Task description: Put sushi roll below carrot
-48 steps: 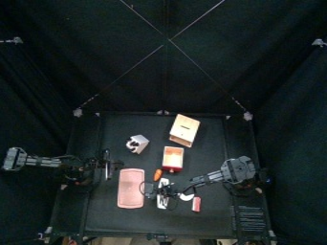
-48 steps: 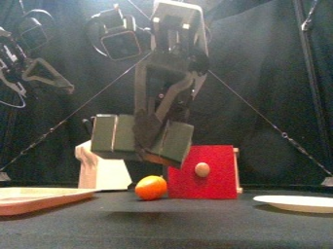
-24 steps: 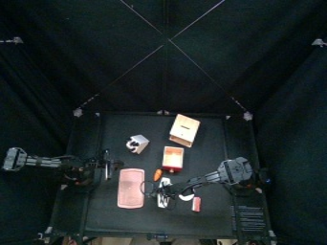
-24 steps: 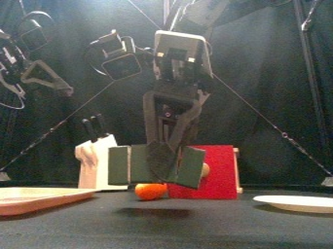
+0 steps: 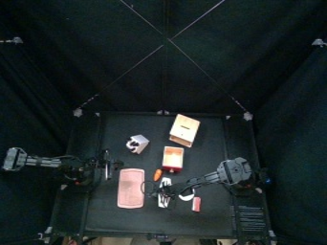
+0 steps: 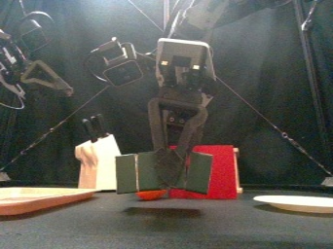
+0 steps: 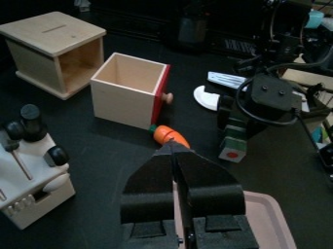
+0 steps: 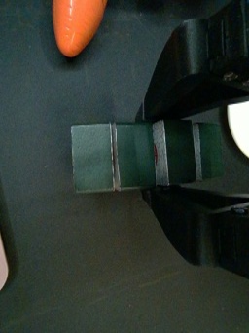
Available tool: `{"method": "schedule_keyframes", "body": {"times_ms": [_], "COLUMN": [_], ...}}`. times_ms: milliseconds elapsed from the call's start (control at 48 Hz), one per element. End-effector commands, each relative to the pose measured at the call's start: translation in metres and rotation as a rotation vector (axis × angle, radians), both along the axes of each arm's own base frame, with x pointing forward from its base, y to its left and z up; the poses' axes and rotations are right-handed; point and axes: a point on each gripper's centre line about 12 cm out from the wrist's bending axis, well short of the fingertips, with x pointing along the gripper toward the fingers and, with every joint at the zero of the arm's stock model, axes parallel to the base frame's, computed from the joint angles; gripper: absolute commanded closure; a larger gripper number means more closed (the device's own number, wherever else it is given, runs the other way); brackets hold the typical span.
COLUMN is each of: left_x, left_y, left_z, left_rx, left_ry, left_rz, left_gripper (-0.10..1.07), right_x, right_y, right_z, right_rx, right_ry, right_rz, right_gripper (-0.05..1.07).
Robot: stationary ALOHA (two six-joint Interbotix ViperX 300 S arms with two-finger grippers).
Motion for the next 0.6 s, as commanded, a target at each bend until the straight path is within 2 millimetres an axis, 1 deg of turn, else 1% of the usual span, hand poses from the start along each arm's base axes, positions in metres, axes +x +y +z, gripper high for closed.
{"method": "schedule_keyframes", "body": {"times_ms": [0, 250, 375, 500, 583], "left_x": [0.002, 0.001, 0.001, 0.001, 0.002], "left_y": [0.001, 0.000, 0.001, 0.001, 0.000], "left_z": [0.005, 0.003, 0.003, 0.003, 0.004], "left_rx": [0.004, 0.005, 0.002, 0.004, 0.006], "left_ry": [-0.015, -0.010, -0.009, -0.012, -0.013], "left_rz": [0.002, 0.001, 0.002, 0.002, 0.001], "left_gripper": [0.72, 0.72, 0.72, 0.72, 0.72], "right_x": [0.007, 0.008, 0.010, 0.012, 0.012], "right_y": [0.001, 0.001, 0.009, 0.011, 0.011], "right_z": [0.021, 0.022, 0.023, 0.022, 0.020], "right_rx": [0.009, -0.031, -0.062, -0.076, -0.073], "right_ry": [-0.051, -0.027, -0.027, -0.007, 0.019], "right_rz": [0.000, 0.022, 0.053, 0.056, 0.047], "right_gripper": [0.24, 0.21, 0.21, 0.20, 0.17]}}
